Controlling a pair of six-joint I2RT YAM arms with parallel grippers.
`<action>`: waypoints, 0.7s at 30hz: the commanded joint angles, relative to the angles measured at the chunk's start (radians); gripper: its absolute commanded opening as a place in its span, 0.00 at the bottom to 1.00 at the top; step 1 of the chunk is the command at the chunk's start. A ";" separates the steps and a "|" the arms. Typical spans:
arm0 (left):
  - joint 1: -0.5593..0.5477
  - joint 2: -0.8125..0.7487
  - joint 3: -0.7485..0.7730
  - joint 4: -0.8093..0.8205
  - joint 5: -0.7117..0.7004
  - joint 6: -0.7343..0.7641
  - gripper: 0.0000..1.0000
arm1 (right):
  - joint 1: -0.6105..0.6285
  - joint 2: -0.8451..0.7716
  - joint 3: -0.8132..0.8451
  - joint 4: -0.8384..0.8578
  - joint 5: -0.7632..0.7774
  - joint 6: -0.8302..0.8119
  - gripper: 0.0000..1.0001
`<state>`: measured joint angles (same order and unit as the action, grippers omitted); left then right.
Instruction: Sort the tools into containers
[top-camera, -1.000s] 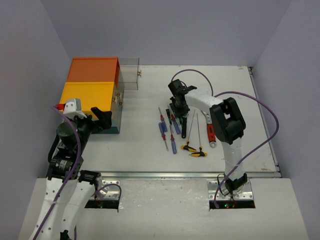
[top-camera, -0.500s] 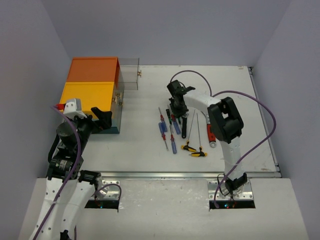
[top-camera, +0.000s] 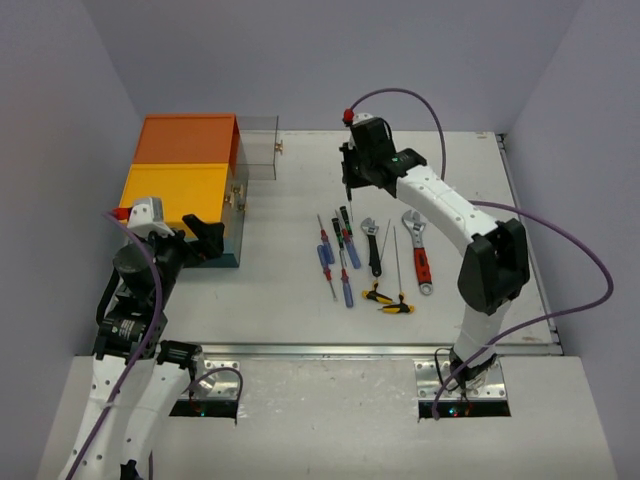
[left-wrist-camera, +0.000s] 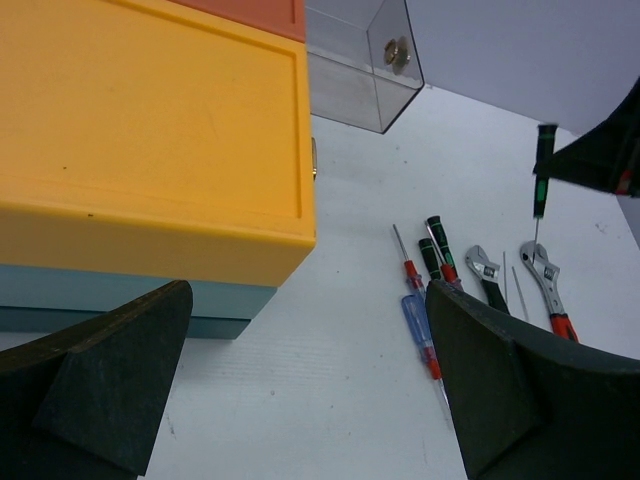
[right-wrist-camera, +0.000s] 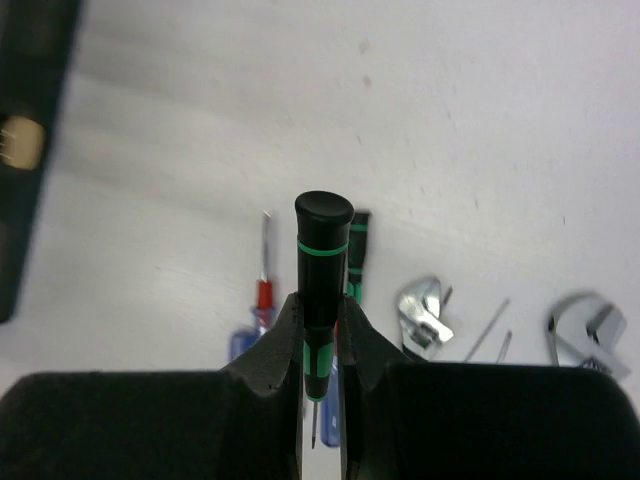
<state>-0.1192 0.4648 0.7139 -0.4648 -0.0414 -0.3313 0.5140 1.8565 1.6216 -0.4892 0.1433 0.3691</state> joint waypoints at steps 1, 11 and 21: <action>-0.009 0.009 -0.004 0.048 0.003 -0.005 1.00 | 0.012 -0.022 0.126 0.254 -0.189 -0.009 0.00; -0.008 0.006 -0.004 0.047 0.004 -0.005 1.00 | 0.025 0.257 0.474 0.584 -0.463 0.120 0.00; -0.008 -0.014 -0.007 0.052 0.018 -0.002 1.00 | 0.070 0.443 0.688 0.693 -0.464 0.127 0.00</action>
<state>-0.1192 0.4662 0.7100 -0.4640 -0.0397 -0.3309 0.5716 2.2693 2.1888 0.0968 -0.2956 0.4914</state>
